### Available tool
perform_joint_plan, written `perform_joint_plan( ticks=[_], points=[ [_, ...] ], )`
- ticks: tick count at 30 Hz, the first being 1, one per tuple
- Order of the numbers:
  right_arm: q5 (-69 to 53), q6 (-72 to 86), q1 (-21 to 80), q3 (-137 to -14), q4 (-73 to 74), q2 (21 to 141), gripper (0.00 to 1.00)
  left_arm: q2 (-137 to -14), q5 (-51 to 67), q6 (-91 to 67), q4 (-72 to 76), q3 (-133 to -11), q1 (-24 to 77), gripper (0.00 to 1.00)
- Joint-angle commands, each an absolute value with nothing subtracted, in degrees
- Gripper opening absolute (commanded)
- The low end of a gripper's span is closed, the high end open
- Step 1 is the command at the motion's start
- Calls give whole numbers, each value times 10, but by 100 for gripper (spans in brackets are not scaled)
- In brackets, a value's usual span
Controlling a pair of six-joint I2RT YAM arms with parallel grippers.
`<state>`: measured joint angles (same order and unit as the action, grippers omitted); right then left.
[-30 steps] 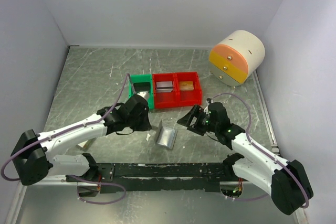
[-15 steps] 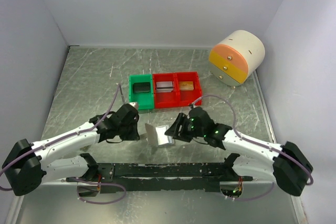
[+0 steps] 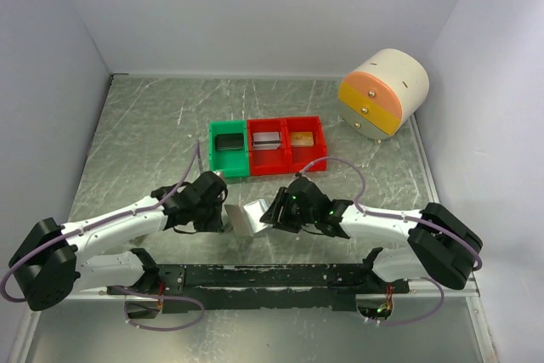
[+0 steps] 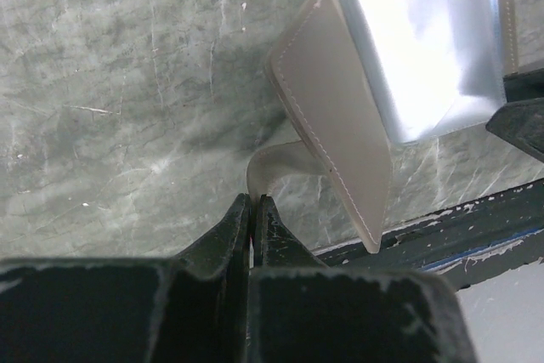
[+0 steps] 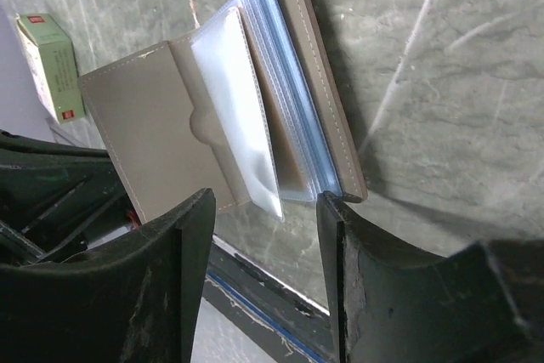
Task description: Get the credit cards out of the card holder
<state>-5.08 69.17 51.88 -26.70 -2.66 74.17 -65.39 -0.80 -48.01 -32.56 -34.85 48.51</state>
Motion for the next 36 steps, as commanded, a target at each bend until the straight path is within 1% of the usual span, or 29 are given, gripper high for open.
perform_joint_plan(
  ticks=[1, 9, 13, 19, 27, 32, 36],
  points=[
    [-35, 708, 523, -279, -71, 747, 51, -660, -15, -458, -354, -382, 482, 7],
    [-4, 689, 525, -311, 17, 720, 54, -650, -22, -461, -361, -379, 483, 7],
    [-15, 672, 526, -319, 8, 723, 54, -649, -24, -461, -361, -378, 483, 7],
    [-29, 672, 528, -332, -2, 765, 54, -657, -18, -460, -357, -376, 483, 7],
    [39, 674, 535, -357, 93, 739, 58, -656, -17, -455, -361, -374, 483, 7],
    [31, 660, 536, -355, 77, 719, 60, -654, -20, -455, -363, -374, 482, 7],
    [-6, 656, 537, -347, 29, 741, 60, -655, -20, -455, -363, -376, 483, 7]
  ],
)
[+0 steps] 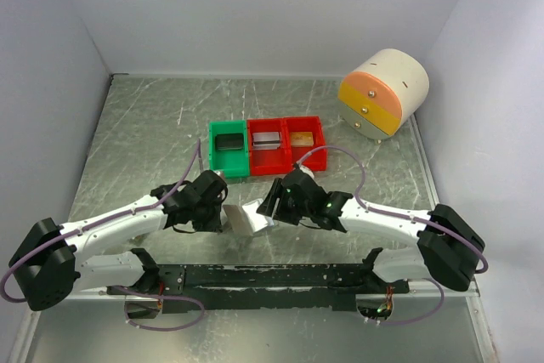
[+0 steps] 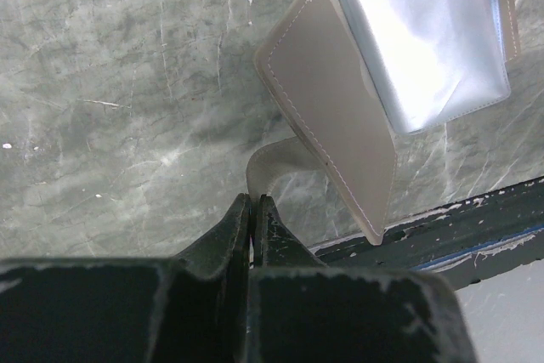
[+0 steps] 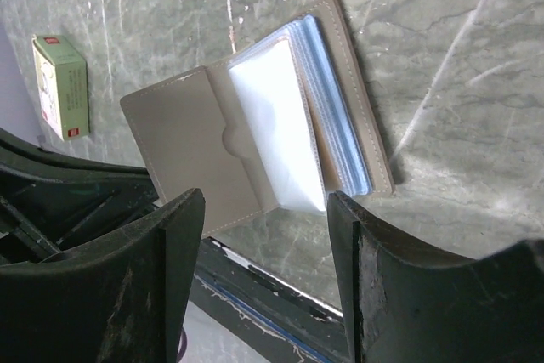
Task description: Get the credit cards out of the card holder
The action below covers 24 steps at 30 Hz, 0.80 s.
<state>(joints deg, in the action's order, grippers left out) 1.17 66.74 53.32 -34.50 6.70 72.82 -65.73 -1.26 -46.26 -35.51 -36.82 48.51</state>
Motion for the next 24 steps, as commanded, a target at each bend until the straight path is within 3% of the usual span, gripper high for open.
perform_joint_plan(
  ticks=[1, 8, 24],
  points=[
    [-14, 657, 537, -348, 18, 751, 60, -655, -20, -455, -364, -377, 483, 7],
    [-28, 665, 539, -353, -1, 807, 58, -656, -20, -456, -366, -377, 483, 7],
    [-65, 678, 539, -313, -98, 777, 57, -654, -18, -459, -363, -375, 483, 7]
  ],
)
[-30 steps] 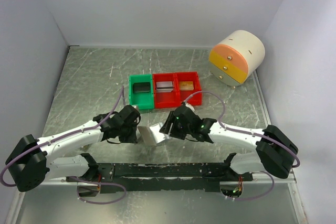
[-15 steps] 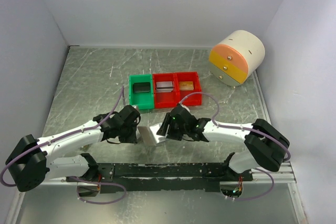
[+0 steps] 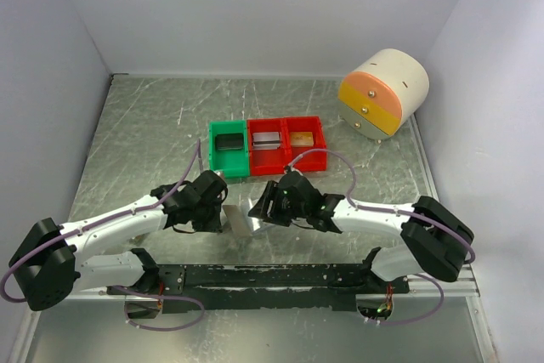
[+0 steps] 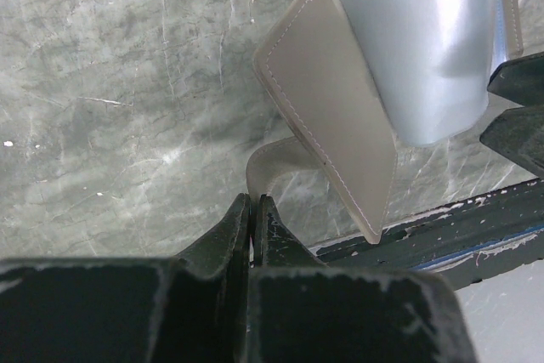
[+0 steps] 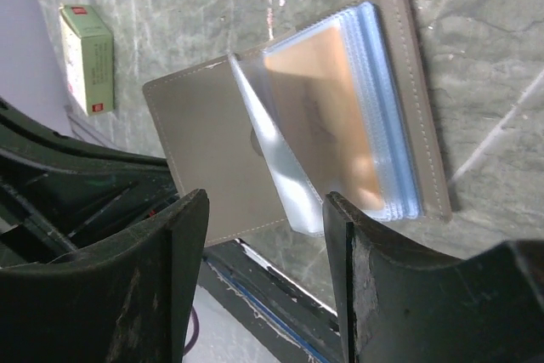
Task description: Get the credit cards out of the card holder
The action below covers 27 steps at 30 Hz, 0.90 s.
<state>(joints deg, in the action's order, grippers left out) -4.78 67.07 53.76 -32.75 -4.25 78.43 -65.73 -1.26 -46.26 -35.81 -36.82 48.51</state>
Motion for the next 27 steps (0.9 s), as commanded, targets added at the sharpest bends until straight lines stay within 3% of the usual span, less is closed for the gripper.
perform_joint_plan(
  ticks=[1, 12, 23, 27],
  points=[
    [-72, 679, 539, -311, -110, 781, 57, -654, -17, -460, -363, -374, 482, 7],
    [-194, 694, 541, -332, -287, 887, 56, -635, -41, -495, -357, -343, 482, 7],
    [-220, 672, 556, -381, -269, 956, 57, -641, -26, -524, -328, -317, 473, 7],
    [-200, 669, 556, -380, -236, 956, 60, -636, -33, -536, -326, -316, 472, 13]
  ],
)
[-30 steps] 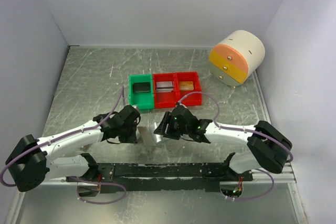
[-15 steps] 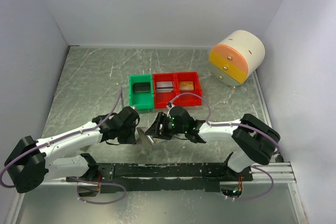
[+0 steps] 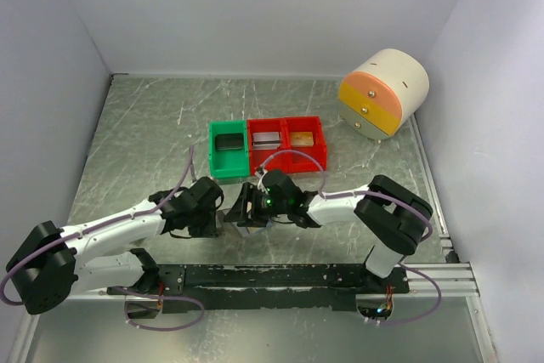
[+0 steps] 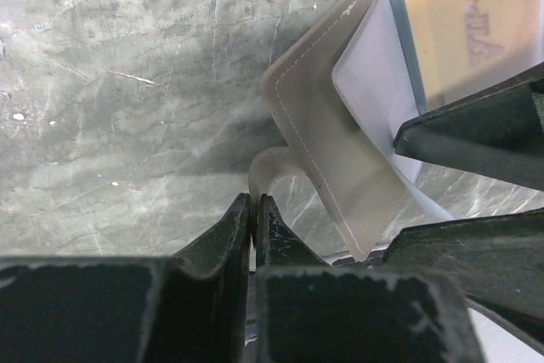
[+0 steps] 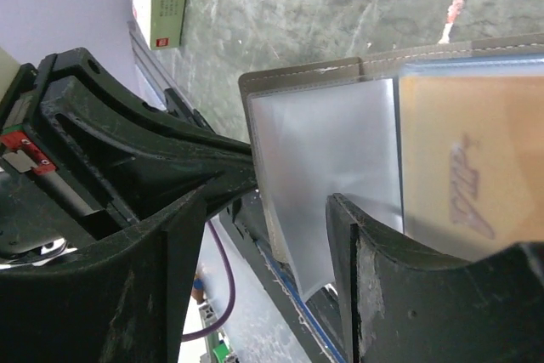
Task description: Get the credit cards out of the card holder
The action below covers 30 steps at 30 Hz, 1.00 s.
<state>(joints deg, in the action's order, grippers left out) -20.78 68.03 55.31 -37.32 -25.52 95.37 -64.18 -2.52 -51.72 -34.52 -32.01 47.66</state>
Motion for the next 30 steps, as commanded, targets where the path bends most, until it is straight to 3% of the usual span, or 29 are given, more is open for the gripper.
perform_joint_plan(
  ticks=[1, 7, 11, 14, 19, 22, 30],
  points=[
    [-201, 669, 556, -376, -237, 955, 60, -635, -34, -540, -327, -316, 472, 14],
    [-223, 662, 556, -369, -254, 974, 60, -624, -44, -551, -342, -323, 470, 21],
    [-219, 689, 558, -338, -307, 990, 51, -604, -58, -552, -377, -342, 470, 42],
    [-210, 707, 558, -315, -344, 1000, 48, -572, -66, -566, -394, -346, 471, 65],
    [-206, 733, 559, -289, -383, 1013, 38, -541, -64, -574, -366, -336, 470, 80],
    [-197, 743, 558, -272, -394, 1010, 33, -561, -68, -572, -349, -332, 469, 82],
    [-183, 719, 558, -290, -336, 987, 30, -642, -87, -572, -314, -333, 463, 82]
  ],
)
